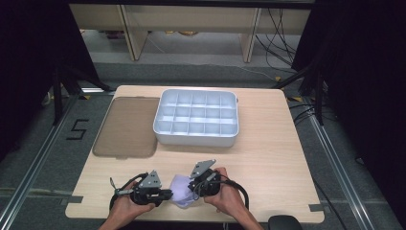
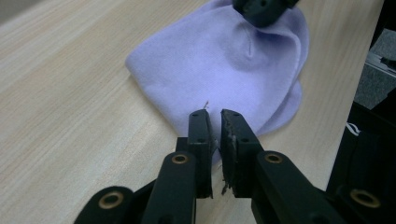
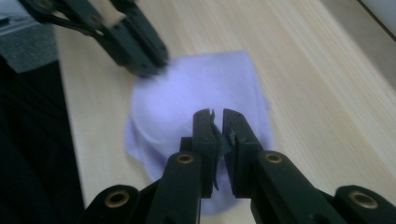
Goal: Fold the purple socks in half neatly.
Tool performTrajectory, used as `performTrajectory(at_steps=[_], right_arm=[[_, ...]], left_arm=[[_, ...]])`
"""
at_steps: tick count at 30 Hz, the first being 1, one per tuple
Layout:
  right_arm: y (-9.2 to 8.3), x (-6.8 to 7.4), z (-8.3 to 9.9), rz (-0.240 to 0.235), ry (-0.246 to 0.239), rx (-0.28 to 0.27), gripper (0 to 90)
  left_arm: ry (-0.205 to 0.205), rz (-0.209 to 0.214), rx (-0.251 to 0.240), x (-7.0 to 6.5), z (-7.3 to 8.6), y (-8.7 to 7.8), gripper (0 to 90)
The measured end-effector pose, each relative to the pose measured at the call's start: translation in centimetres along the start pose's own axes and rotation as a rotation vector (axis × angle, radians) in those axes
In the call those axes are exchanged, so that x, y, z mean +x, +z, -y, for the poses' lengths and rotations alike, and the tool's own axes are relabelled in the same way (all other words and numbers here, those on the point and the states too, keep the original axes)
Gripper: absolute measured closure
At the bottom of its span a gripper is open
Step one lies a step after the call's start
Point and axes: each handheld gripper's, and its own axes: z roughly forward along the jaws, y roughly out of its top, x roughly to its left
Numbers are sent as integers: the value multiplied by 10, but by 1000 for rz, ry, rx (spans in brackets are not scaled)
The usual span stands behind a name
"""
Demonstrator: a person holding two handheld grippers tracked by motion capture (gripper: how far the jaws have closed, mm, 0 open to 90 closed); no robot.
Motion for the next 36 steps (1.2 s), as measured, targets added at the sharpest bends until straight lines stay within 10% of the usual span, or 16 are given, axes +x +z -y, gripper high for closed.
performTrajectory(at_steps=[6,10,17,25,36], right_arm=[[9,9,1,-46,-8,60,849],[13,8,1,-39,-30,67,850],[14,8,3,-40,-32,70,853],[13,8,3,-45,-27,60,853],[21,27,-5,-105,-80,45,855]], left_arm=[[-77,-40,-25,10,-1,-6,716],[-181,-16,-44,13,-1,-2,627],[-230,37,-12,15,-2,8,593],[-162,28,-34,12,-5,7,809],[-118,4,-67,8,-9,-5,832]])
